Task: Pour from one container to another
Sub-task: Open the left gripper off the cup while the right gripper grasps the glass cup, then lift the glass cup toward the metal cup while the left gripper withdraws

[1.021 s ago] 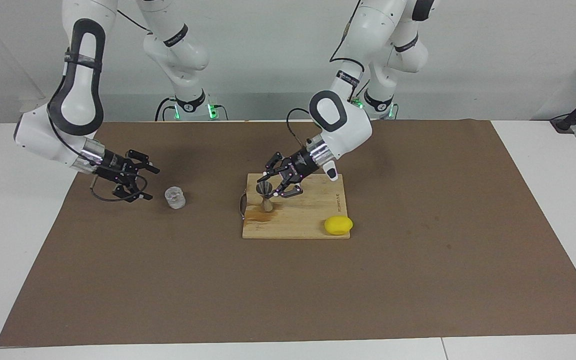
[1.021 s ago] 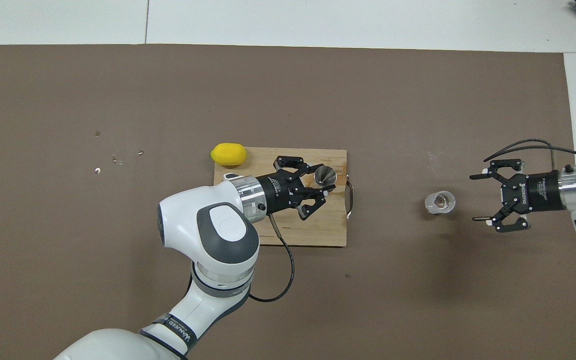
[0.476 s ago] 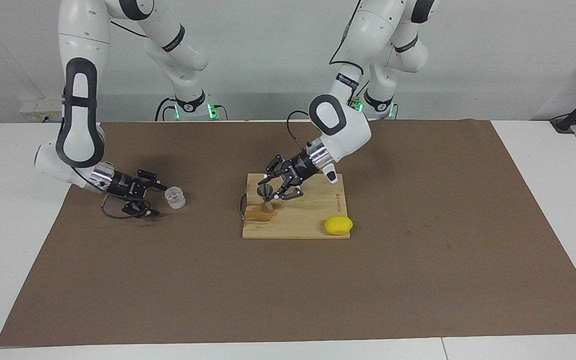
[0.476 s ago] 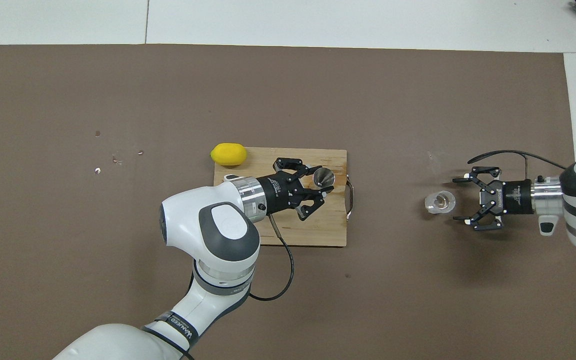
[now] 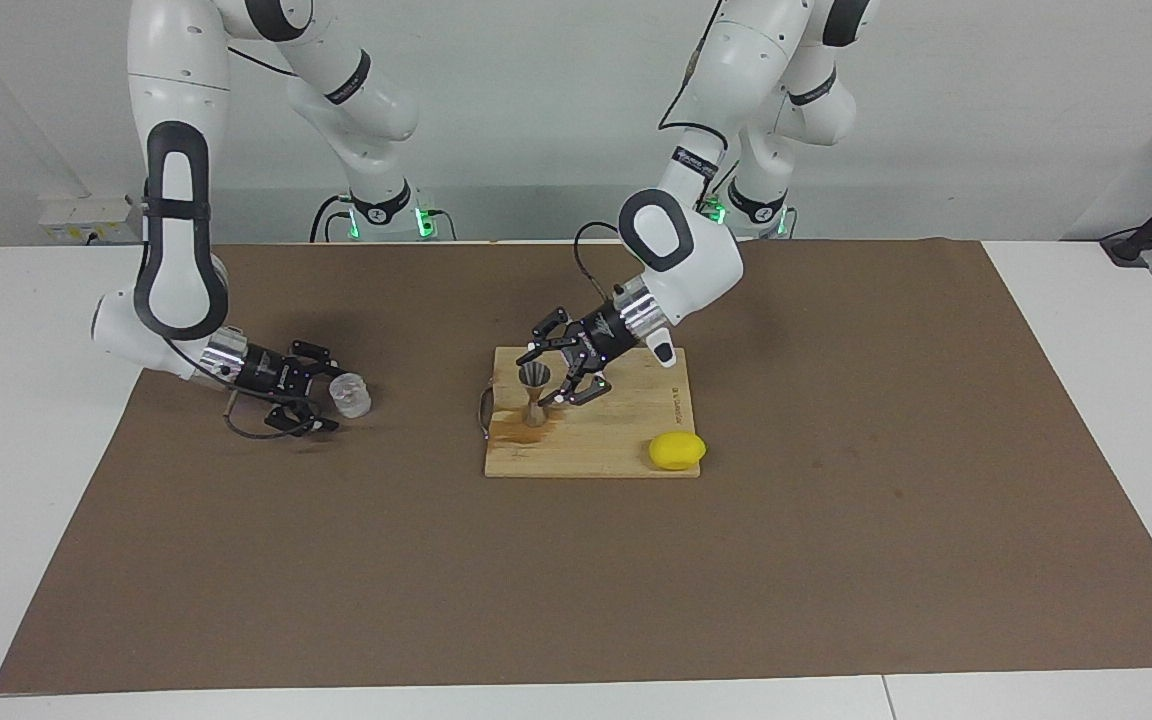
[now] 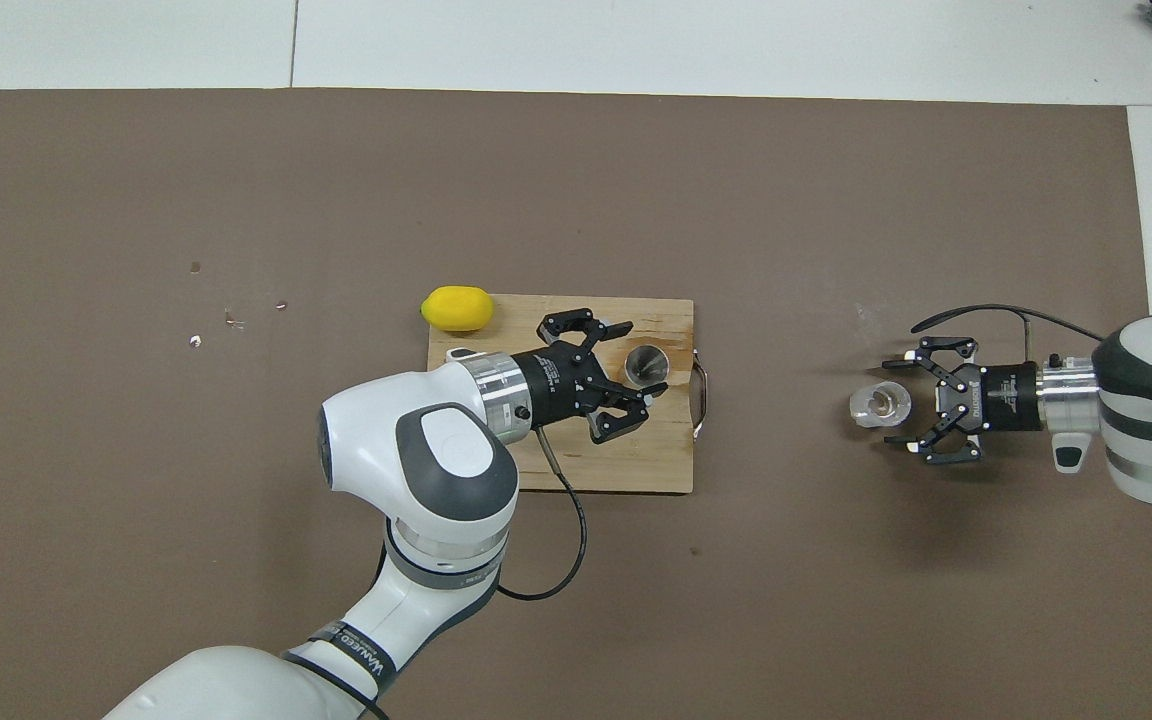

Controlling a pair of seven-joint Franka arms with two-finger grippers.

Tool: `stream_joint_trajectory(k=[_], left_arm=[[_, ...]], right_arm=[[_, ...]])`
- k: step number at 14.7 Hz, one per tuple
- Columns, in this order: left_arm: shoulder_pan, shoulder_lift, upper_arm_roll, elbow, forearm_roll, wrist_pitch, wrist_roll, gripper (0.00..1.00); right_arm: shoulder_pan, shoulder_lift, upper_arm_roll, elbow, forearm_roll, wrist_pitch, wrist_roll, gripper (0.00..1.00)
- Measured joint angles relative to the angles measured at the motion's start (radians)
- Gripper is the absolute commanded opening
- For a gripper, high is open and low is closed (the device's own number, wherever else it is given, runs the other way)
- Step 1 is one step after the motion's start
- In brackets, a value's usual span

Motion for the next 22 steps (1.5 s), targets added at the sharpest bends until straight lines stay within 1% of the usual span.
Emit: stream_joint_trajectory(k=[5,6,8,9,10,11,12,13,14,16,18,19,21,22], left_arm=[[0.0,-0.001,0.0,0.007,0.004,-0.013,0.007,1.0],[0.0,-0.006,0.0,0.013,0.02,-0.016,0.012,1.0],[0.012,-0.025,0.001,0.022,0.082,-0.02,0.012,1.0],[0.03,-0.038,0.003,0.026,0.116,-0.036,0.011,1.0],[0.056,-0.053,0.004,0.027,0.144,-0.07,0.01,1.0],[0.091,-0.07,0.005,0.027,0.176,-0.113,0.01,1.0],[0.13,-0.084,0.007,0.027,0.221,-0.154,0.01,1.0],[0.172,-0.098,0.008,0.027,0.289,-0.202,0.009,1.0],[0.213,-0.108,0.01,0.027,0.365,-0.247,0.008,1.0],[0.285,-0.129,0.013,0.037,0.532,-0.318,0.008,1.0],[0.323,-0.151,0.017,0.058,0.685,-0.34,0.007,1.0],[0.337,-0.161,0.019,0.07,0.741,-0.341,0.002,1.0],[0.36,-0.175,0.025,0.094,0.848,-0.34,-0.012,1.0],[0.369,-0.178,0.026,0.109,0.923,-0.339,-0.018,1.0]], right_arm=[[0.011,-0.002,0.0,-0.012,0.037,0.0,-0.013,1.0],[0.012,-0.002,0.0,-0.013,0.041,0.0,-0.013,0.95],[0.021,-0.002,0.0,-0.013,0.044,0.002,-0.014,0.72],[0.024,-0.003,0.0,-0.013,0.045,0.003,-0.014,0.59],[0.025,-0.003,0.0,-0.013,0.05,0.004,-0.014,0.49],[0.025,-0.003,0.0,-0.014,0.061,0.005,-0.014,0.35],[0.026,-0.003,0.0,-0.014,0.066,0.005,-0.014,0.17],[0.025,-0.003,0.0,-0.014,0.068,0.005,-0.013,0.07],[0.026,-0.003,0.0,-0.014,0.069,0.006,-0.013,0.0],[0.026,-0.003,0.0,-0.014,0.07,0.009,-0.012,0.0],[0.03,-0.009,0.0,-0.011,0.072,0.015,0.003,0.0],[0.041,-0.018,0.0,-0.008,0.073,0.015,0.017,0.0],[0.091,-0.05,0.0,-0.005,0.073,0.029,0.08,0.0],[0.123,-0.071,0.001,-0.005,0.073,0.041,0.12,0.0]])
